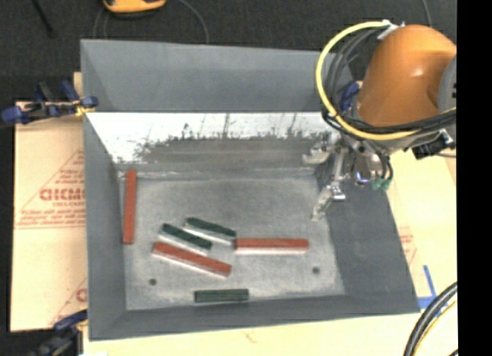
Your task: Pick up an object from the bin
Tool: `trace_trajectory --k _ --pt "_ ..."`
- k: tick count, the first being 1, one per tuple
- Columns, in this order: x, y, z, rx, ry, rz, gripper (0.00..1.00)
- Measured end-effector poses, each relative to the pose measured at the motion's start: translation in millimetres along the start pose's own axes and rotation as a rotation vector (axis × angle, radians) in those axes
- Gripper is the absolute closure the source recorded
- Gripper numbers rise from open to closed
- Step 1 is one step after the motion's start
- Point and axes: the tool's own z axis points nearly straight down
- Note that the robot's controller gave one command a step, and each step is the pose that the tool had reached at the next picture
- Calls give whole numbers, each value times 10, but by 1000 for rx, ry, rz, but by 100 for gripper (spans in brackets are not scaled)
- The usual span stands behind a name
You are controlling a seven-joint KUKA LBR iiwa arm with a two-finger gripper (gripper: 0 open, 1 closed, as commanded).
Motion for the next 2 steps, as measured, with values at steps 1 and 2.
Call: trace_trajectory --k 1,2 --pt "0 0 0 0 0 0 0" --pt "32 24 339 1 -6 -64 0"
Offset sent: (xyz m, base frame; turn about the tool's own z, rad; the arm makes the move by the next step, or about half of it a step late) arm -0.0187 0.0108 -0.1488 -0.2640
